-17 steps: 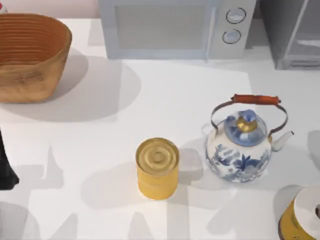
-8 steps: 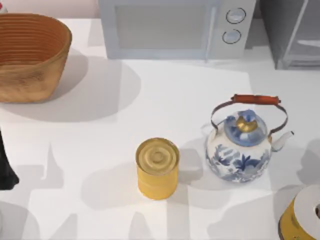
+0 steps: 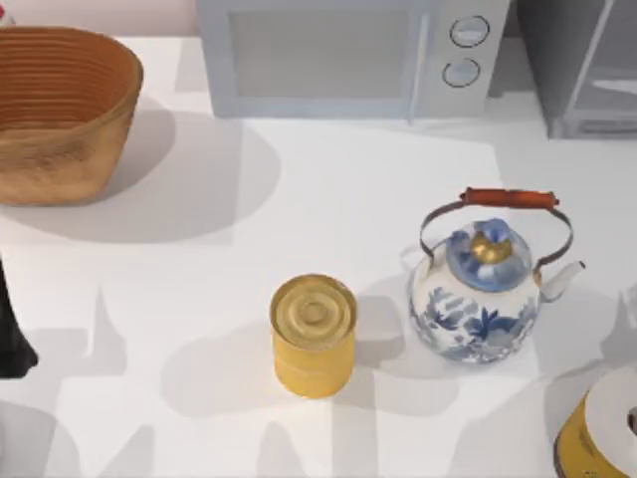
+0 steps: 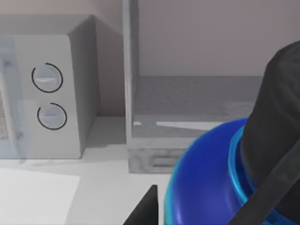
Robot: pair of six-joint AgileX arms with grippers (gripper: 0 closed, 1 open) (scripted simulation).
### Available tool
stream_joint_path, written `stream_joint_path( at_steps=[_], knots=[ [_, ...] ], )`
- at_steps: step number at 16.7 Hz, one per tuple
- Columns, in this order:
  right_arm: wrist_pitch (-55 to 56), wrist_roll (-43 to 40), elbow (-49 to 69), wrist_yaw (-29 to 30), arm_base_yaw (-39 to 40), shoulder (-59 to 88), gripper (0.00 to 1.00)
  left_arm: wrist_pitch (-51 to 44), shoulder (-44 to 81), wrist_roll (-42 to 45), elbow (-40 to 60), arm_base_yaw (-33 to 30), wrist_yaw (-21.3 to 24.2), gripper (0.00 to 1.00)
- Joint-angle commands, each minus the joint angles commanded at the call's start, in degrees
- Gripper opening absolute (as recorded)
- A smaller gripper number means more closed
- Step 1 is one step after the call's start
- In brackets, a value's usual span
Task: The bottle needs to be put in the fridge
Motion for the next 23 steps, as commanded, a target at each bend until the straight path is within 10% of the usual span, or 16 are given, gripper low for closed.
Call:
stream_joint_path(
  at_steps=[11, 23],
  knots=[
    [8.7, 0.0, 7.8, 0.3, -4.5, 12.7, 0.01, 0.0, 0.0, 0.0, 0.0, 0.0, 0.0, 1.00],
    [44.5, 0.6, 39.0, -10.5, -10.8, 82.9, 0.01, 0.0, 0.0, 0.0, 0.0, 0.0, 0.0, 1.00]
  ],
)
